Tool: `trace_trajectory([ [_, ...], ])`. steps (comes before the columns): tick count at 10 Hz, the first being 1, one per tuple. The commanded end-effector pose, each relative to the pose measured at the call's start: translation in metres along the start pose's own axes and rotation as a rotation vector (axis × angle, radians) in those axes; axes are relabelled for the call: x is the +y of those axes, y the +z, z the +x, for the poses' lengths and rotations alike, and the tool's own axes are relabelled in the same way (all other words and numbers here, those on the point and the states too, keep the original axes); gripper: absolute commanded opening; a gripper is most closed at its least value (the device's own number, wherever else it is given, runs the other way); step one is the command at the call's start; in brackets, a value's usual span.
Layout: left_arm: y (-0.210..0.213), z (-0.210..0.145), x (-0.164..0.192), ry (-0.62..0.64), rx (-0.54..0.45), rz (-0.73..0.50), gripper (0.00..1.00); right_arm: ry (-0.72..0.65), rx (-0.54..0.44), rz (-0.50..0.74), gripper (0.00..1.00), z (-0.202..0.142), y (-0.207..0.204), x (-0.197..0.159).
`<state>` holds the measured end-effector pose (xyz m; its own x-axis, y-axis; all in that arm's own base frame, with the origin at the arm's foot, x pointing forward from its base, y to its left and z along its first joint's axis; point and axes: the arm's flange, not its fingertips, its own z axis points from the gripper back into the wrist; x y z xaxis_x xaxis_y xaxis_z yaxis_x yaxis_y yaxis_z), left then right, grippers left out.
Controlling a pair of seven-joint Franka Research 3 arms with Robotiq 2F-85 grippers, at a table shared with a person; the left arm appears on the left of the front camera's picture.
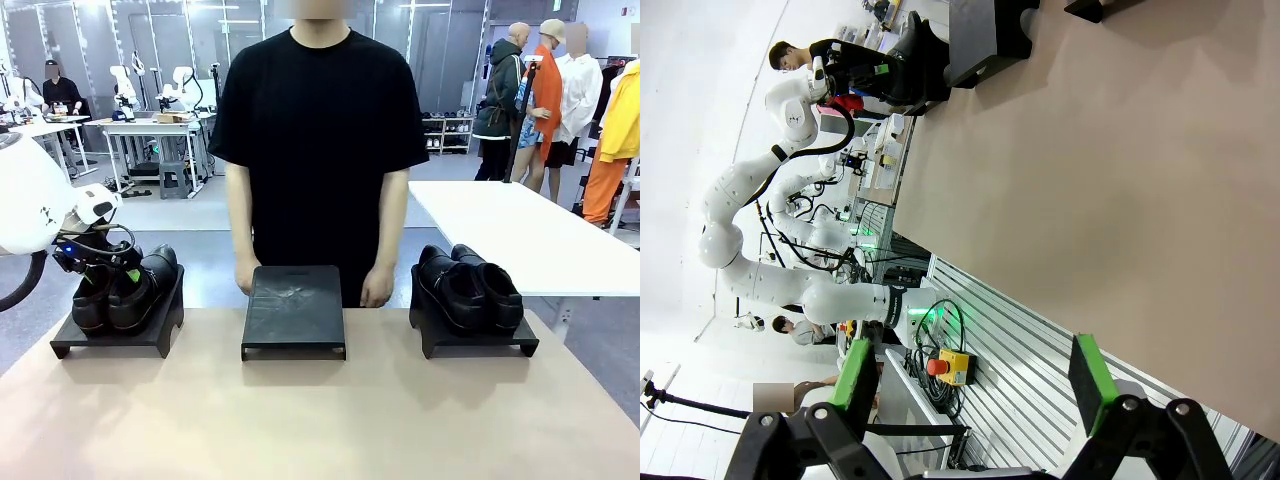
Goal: Place the shoes on the stand as instructed by the person.
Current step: Pick up another pair of Shoes and place it on the Shoes Stand indicated by the person.
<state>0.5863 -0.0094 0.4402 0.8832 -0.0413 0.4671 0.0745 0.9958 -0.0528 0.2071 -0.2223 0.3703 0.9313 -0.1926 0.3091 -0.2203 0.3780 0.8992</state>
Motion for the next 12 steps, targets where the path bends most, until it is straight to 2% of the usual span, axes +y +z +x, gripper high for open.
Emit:
trace_trajectory([
  [1,-0.001,0.004,0.002,-0.001,-0.004,0.005,1.00,-0.007,-0.015,0.008,0.98,0.001,0.000,0.005],
  [2,0.000,0.000,0.000,0.000,0.000,0.000,1.00,-0.007,-0.015,0.008,0.98,0.001,0.000,0.005],
  [3,0.025,-0.007,0.006,0.002,0.013,0.007,1.00,-0.007,-0.015,0.008,0.98,0.001,0.000,0.005],
  [4,0.058,-0.023,0.018,0.024,-0.012,-0.067,1.00,-0.007,-0.015,0.008,0.98,0.001,0.000,0.005],
  [5,0.094,-0.049,0.032,0.036,0.010,-0.216,1.00,-0.007,-0.015,0.008,0.98,0.001,0.000,0.005],
  [7,0.136,-0.093,0.062,0.065,0.027,-0.446,1.00,-0.007,-0.015,0.008,0.98,0.001,0.000,0.005],
  [8,0.145,-0.108,0.082,0.091,0.021,-0.527,1.00,-0.007,-0.015,0.008,0.98,0.001,0.000,0.005],
  [12,0.138,-0.168,0.176,0.194,0.094,-1.104,1.00,-0.007,-0.015,0.008,0.98,0.001,0.000,0.005],
])
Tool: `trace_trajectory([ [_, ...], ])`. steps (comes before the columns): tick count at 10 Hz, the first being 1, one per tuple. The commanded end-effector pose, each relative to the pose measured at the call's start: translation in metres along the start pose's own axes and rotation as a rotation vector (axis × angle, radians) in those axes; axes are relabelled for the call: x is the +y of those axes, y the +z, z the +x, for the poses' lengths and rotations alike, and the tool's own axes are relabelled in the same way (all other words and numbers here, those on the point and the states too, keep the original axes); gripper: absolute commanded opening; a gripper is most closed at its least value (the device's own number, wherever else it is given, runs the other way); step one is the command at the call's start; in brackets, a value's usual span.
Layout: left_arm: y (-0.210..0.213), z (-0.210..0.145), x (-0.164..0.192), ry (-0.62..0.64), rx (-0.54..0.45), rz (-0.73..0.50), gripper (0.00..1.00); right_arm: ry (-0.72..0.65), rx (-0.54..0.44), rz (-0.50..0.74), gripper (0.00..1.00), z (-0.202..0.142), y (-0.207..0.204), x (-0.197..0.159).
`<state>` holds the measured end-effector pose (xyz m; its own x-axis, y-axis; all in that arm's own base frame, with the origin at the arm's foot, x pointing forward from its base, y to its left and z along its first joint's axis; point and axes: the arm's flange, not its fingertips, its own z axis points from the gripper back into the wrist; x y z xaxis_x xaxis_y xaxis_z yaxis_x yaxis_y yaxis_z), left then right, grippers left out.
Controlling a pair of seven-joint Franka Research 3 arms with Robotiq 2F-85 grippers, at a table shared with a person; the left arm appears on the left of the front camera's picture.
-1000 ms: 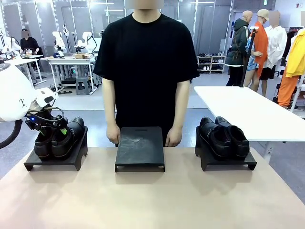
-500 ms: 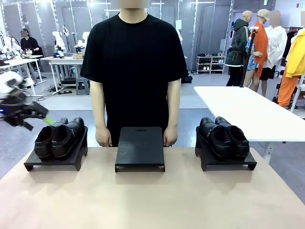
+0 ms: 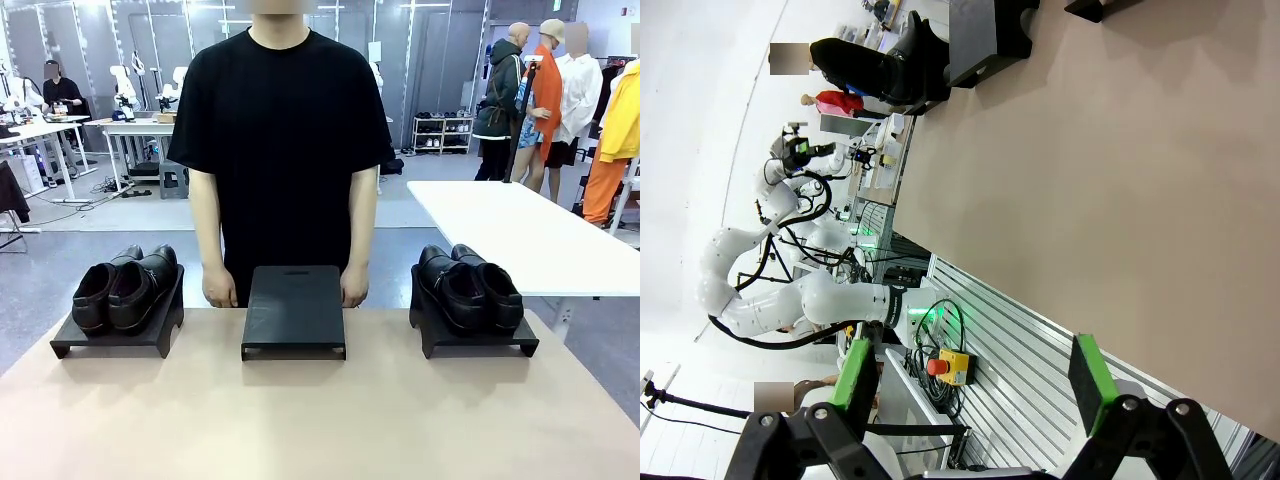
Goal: Place the shoes on the stand as instructed by the person.
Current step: Pick up another pair of Shoes and place it on the Shoes Stand indicated by the person.
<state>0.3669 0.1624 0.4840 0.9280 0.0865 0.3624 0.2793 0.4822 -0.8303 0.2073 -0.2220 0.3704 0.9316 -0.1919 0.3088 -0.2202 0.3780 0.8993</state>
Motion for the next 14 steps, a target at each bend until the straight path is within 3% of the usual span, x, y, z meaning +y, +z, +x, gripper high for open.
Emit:
trace_trajectory([
  [1,0.023,-0.003,0.048,0.042,0.040,-0.289,1.00,-0.007,-0.016,0.008,0.98,0.001,0.000,0.005],
  [3,0.023,-0.030,0.087,0.086,-0.013,-0.352,1.00,-0.007,-0.016,0.008,0.98,0.001,0.000,0.005],
  [6,0.024,-0.025,0.083,0.083,-0.019,-0.346,1.00,-0.007,-0.016,0.008,0.98,0.001,0.000,0.005],
  [7,0.019,-0.051,0.097,0.104,-0.029,-0.360,1.00,-0.007,-0.016,0.008,0.98,0.001,0.000,0.005],
  [14,0.019,-0.051,0.097,0.104,-0.029,-0.360,1.00,-0.007,-0.016,0.008,0.98,0.001,0.000,0.005],
])
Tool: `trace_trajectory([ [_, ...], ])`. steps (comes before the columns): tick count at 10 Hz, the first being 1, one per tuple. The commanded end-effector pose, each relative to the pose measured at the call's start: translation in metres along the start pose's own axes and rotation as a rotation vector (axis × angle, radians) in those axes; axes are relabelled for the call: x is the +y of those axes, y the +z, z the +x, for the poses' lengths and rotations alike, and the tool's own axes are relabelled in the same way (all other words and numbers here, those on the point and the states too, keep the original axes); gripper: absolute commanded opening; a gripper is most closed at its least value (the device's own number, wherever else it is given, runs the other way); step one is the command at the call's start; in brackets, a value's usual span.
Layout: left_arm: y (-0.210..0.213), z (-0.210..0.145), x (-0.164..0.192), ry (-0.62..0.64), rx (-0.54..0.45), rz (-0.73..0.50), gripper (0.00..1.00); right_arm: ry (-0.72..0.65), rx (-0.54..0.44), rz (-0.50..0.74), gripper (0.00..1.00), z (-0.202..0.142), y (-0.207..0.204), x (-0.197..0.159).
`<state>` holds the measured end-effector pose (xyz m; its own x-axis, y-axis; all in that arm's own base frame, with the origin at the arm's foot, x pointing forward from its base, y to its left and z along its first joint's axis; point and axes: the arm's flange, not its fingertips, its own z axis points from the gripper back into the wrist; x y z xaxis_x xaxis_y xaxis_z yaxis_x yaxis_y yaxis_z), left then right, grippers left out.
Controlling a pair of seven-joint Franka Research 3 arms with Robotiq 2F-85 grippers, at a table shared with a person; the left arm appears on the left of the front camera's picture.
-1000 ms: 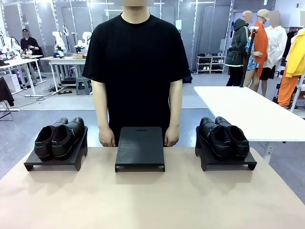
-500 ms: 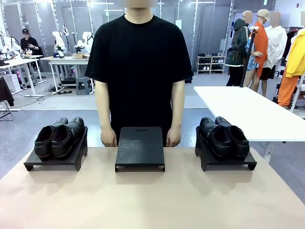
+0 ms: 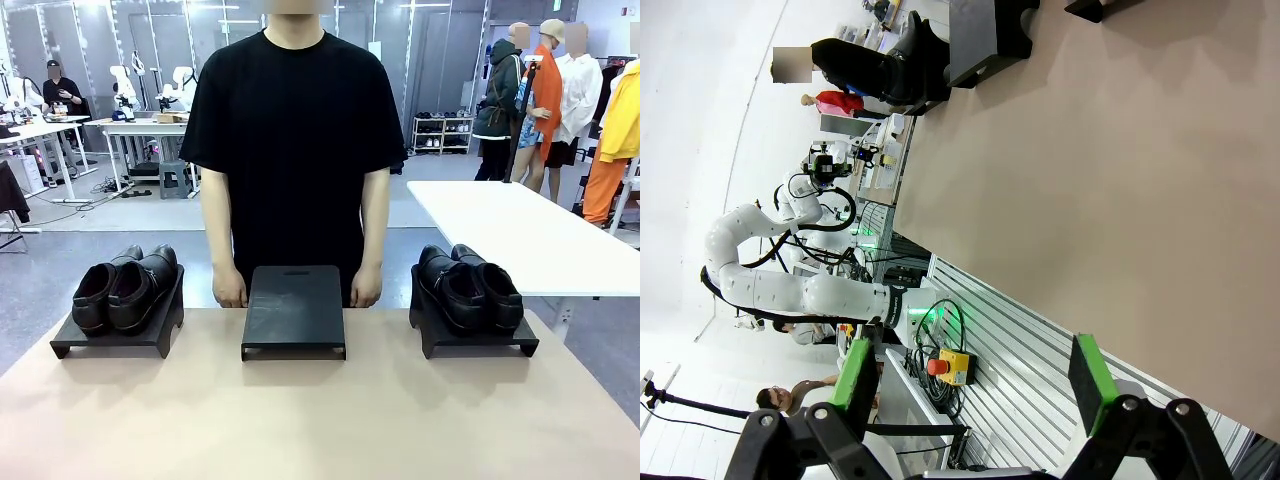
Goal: Place the shoes on the stand as instructed by the person.
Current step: Pick up another pair of Shoes and place it on the Shoes Stand indicated by the person.
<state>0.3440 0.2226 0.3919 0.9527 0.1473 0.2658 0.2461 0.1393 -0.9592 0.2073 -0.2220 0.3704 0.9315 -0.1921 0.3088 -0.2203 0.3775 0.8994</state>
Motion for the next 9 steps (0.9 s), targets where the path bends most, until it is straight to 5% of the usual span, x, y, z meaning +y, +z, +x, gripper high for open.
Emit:
trace_trajectory([
  [1,-0.0007,-0.0016,-0.0020,-0.010,0.000,-0.008,1.00,-0.007,-0.015,0.007,0.98,0.0013,0.0003,0.0047],
  [9,-0.0007,-0.0016,-0.0020,-0.010,0.000,-0.008,1.00,-0.007,-0.015,0.007,0.98,0.0013,0.0003,0.0047],
])
